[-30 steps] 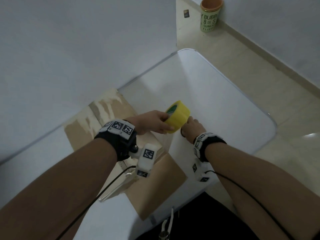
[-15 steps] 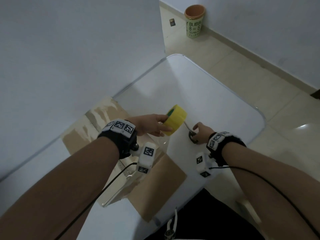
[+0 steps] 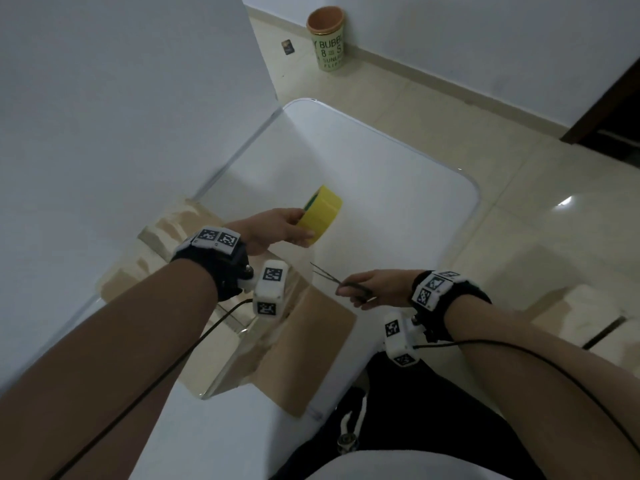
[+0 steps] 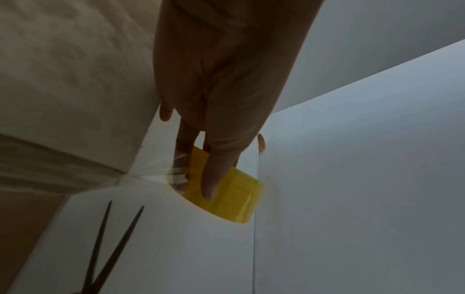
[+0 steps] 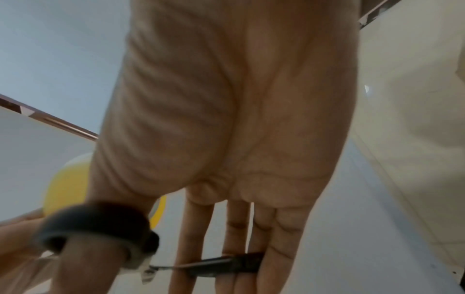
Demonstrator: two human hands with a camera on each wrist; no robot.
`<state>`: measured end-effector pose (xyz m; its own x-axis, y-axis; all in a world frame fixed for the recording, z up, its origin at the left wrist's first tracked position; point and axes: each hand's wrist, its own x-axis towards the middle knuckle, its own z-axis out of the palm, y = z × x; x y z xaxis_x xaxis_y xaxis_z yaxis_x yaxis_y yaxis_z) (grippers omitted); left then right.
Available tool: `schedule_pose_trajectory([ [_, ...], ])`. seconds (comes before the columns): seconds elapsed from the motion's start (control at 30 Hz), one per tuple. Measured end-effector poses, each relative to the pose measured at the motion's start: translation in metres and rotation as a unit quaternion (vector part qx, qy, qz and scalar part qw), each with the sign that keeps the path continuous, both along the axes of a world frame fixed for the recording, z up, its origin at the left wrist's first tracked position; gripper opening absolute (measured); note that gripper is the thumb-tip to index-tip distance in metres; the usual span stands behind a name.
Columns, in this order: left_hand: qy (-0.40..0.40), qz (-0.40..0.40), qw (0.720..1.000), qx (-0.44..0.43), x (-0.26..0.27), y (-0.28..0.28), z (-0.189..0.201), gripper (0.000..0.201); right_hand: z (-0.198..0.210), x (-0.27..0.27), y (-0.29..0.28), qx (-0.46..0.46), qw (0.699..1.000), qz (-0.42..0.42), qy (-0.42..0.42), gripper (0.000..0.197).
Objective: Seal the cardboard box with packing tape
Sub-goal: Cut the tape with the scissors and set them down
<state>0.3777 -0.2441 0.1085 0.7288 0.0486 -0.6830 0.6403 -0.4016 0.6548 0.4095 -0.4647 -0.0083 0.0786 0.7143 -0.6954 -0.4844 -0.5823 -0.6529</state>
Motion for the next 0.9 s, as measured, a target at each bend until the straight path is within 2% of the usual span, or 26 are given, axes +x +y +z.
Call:
schedule_pose_trajectory([
  [0.27,-0.001,0.002,1.0,-0.011,-0.002,0.0,0.0,0.04,0.006,-0.011,0.025,0.041,0.997,-0.001,-0.065,0.02],
  [0.43,0.002,0.002,1.0,-0.017,-0.001,0.002,-0.001,0.04,0.02,-0.01,0.037,0.051,0.992,-0.024,-0.116,0.011],
  [0.57,-0.001,0.007,1.0,-0.017,-0.001,0.004,-0.003,0.04,0.022,-0.005,0.035,0.037,0.985,0.0,-0.167,0.018],
  [0.7,0.003,0.003,1.0,-0.019,-0.001,0.005,-0.005,0.04,0.023,-0.002,0.032,0.037,0.979,0.018,-0.202,0.014],
  [0.9,-0.024,0.044,0.998,-0.046,-0.001,0.007,-0.011,0.031,0.027,0.003,0.031,0.025,0.976,0.047,-0.209,0.013],
])
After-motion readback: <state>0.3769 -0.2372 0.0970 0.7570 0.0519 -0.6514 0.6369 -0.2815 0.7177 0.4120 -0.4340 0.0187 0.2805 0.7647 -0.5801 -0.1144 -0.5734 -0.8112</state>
